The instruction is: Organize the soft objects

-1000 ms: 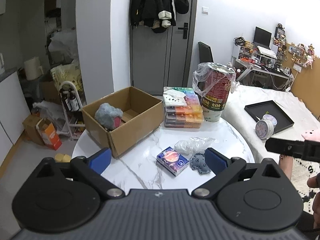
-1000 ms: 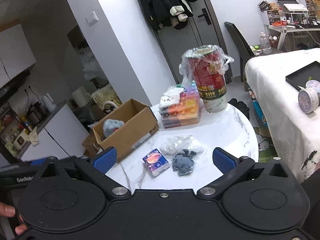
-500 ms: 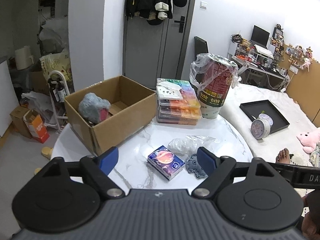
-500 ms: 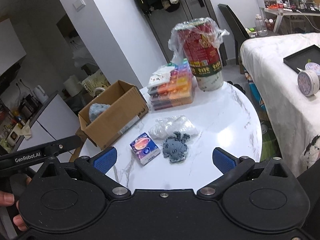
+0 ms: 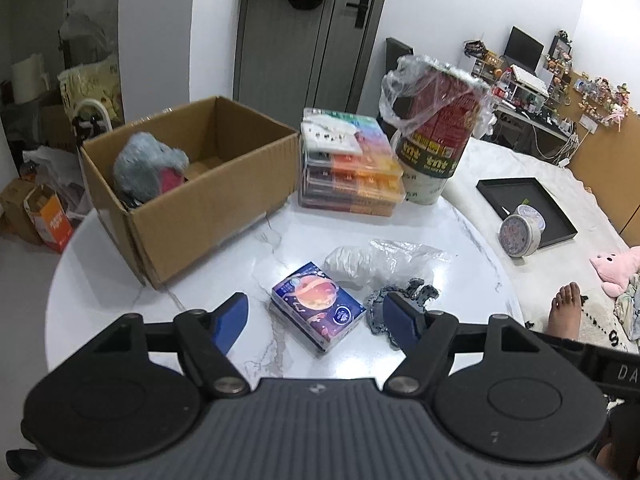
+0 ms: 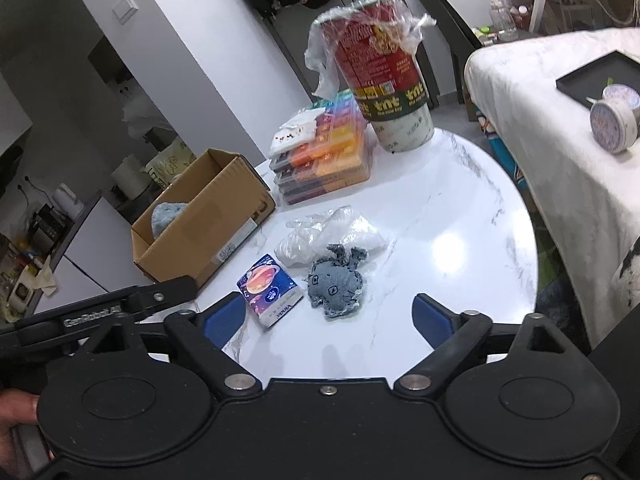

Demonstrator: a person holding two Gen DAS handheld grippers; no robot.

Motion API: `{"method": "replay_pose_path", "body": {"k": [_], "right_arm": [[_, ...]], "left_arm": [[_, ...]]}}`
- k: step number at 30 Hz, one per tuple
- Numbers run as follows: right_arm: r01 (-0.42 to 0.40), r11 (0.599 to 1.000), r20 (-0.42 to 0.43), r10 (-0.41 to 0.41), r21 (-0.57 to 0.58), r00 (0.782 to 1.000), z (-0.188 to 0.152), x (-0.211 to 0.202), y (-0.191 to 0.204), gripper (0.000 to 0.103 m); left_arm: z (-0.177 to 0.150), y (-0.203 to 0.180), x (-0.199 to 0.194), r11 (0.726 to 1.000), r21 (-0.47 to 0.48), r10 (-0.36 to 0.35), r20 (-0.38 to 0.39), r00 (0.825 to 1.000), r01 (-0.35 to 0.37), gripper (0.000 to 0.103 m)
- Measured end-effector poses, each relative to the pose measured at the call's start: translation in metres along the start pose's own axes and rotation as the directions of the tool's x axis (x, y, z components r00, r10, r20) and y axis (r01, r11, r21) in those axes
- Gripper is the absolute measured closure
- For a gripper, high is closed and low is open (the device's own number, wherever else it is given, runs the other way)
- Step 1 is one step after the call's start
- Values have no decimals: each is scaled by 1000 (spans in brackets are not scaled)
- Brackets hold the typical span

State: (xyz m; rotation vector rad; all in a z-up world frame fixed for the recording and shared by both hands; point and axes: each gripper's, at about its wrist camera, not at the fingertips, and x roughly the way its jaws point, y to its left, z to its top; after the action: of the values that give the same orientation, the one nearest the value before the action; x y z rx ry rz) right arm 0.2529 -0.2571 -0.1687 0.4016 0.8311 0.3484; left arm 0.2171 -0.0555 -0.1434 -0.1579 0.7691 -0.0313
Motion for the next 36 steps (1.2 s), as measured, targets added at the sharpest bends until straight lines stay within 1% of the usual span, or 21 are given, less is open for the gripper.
{"method": "replay_pose_path", "body": {"k": [2,5,10,15,20,24,28,33,36], "right_arm": [[3,1000,1,-3,15,1000,0,5,-3,20],[10,999,12,-10,42,1000,1,11,-8,27],[19,997,8,-20,68,1000,0,22,-16,29],[27,997,-11,-26,71,1000,-3,36,-19,34],[40,997,-34,-38,62,999,-6,46,-20,35],[47,998,-44,-45,49,998,-5,53,-20,35],[52,998,-51,-50,37,997,-3,61,-18,35],[53,998,-60,-52,14,997,-1,72,-14,35],[49,999,-64,-49,-10,997,1,79,-8,35]], "left_arm": [[1,0,9,1000,-8,-1,-12,1000,1,29],[3,-1,25,1000,-26,-3,-30,1000,2,29],[4,-2,49,999,-49,11,-57,998,-14,29],[4,-1,75,997,-69,27,-94,995,-34,29],[2,-2,92,995,-84,41,-122,992,-51,29],[2,-4,105,993,-83,74,-146,986,-87,29],[4,-4,112,991,-88,90,-156,984,-105,27],[4,-2,106,988,-60,129,-157,979,-139,27],[1,8,102,986,-89,121,-172,978,-138,27]]}}
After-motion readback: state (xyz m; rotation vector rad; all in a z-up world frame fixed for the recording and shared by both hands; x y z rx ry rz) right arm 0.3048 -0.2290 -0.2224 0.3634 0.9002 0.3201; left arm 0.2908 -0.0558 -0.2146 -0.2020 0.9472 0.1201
